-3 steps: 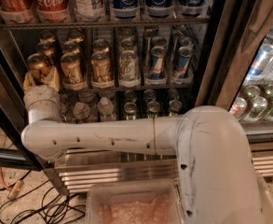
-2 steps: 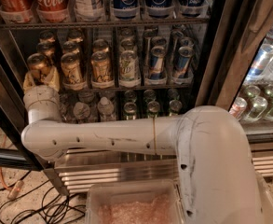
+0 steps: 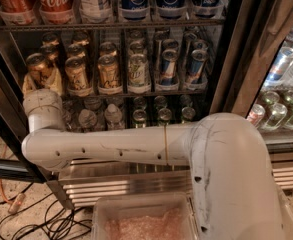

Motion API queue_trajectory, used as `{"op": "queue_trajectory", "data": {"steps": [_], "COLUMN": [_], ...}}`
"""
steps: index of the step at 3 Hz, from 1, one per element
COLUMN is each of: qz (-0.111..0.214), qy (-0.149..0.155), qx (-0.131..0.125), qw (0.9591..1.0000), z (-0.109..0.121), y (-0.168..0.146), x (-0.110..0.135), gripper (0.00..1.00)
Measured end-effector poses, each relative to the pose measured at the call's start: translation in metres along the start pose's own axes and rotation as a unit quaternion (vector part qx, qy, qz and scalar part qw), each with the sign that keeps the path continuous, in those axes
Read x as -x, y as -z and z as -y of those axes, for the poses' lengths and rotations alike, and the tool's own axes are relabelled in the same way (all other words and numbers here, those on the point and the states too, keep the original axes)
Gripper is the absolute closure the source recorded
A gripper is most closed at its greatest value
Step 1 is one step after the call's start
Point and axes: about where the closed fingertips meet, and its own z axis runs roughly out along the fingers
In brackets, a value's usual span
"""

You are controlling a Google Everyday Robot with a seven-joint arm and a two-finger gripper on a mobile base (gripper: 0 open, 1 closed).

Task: Pick orange can from middle shelf of fridge

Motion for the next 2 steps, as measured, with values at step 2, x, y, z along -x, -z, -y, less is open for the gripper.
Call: {"op": "queue_trajectory", "data": {"steps": [2], "qz": [0.047], "qy": [0.002], "qx": [-0.002], "qw": [0.9989], "z": [0.002], "y": [0.001], "x": [0.034], "gripper": [1.0]}}
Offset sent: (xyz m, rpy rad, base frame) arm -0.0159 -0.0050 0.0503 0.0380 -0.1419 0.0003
